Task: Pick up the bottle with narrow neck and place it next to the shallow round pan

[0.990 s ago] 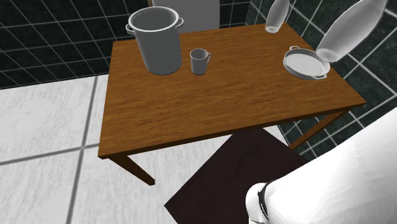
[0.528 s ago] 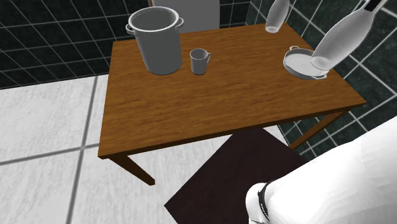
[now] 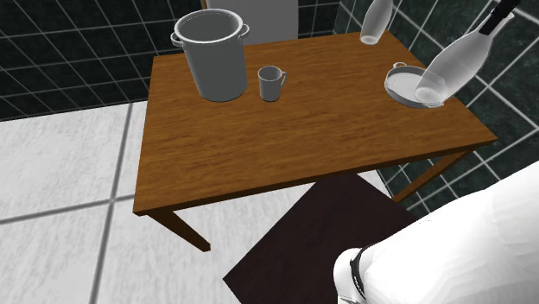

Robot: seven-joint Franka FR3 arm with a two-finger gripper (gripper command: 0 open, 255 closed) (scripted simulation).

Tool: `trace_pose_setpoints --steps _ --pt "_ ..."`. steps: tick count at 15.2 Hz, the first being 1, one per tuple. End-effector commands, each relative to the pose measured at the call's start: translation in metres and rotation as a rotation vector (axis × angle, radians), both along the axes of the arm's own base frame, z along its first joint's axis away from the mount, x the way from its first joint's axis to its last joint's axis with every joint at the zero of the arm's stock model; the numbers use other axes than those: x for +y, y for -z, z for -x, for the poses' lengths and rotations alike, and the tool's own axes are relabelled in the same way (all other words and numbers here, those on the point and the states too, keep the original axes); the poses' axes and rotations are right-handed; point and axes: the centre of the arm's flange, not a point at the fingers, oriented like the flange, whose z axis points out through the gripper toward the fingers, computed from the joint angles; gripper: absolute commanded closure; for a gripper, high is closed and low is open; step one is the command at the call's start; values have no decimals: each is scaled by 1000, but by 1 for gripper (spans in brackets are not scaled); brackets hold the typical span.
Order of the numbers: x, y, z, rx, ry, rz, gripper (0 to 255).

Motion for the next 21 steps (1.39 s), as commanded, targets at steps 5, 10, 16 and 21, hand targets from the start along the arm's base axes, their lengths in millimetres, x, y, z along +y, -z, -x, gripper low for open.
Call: trace_pose_setpoints --steps 5,10,16,21 --pt "0 32 0 0 0 1 255" --pt "0 59 0 0 0 1 255" --pt "0 90 0 0 0 1 255" --pt "0 98 0 0 0 1 255"
